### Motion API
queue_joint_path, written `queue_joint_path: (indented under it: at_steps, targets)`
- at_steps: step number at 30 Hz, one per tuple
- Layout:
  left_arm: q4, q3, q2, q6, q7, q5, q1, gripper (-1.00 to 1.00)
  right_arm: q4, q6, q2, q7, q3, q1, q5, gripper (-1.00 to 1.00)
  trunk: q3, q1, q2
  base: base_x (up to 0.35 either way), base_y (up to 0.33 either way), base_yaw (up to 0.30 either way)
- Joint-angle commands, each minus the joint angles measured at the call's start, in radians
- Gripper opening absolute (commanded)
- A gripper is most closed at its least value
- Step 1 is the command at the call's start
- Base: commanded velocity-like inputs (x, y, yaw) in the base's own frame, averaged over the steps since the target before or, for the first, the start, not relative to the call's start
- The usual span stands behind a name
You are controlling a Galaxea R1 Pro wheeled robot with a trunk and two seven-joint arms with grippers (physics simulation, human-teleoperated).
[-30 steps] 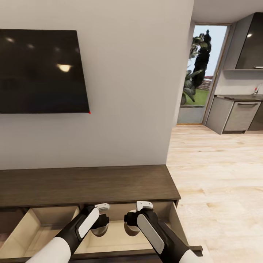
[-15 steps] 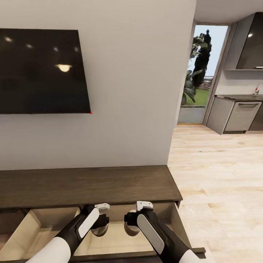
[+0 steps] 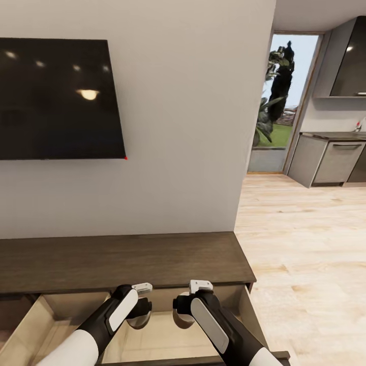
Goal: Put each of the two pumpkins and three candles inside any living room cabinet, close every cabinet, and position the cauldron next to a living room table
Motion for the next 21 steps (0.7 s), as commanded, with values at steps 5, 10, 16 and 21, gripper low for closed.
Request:
queue_joint_path:
  at_steps: [5, 10, 16, 21]
  targets:
    - [-0.001, -0.004, 0.001, 0.0, 0.011, 0.011, -0.001, -1.0, -0.001, 0.0, 0.0, -0.01, 0.002, -0.001, -0.009, -1.0, -0.01, 0.011, -0.022, 0.001, 0.0, 0.0]
    - [-0.001, -0.004, 0.001, -0.001, 0.011, 0.01, -0.001, -1.0, -0.002, -0.001, 0.0, -0.009, 0.001, -0.002, -0.01, -1.0, -0.026, 0.031, -0.057, 0.0, 0.0, 0.0]
    - [-0.001, -0.003, 0.001, -0.003, 0.011, 0.01, -0.001, -1.0, -0.001, 0.0, 0.0, -0.01, 0.001, -0.002, -0.01, -1.0, -0.045, 0.054, -0.099, 0.0, 0.0, 0.0]
    - [-0.001, -0.003, 0.001, -0.003, 0.011, 0.01, -0.002, -1.0, -0.001, -0.001, 0.0, -0.009, 0.001, -0.002, -0.01, -1.0, -0.061, 0.073, -0.134, 0.0, 0.0, 0.0]
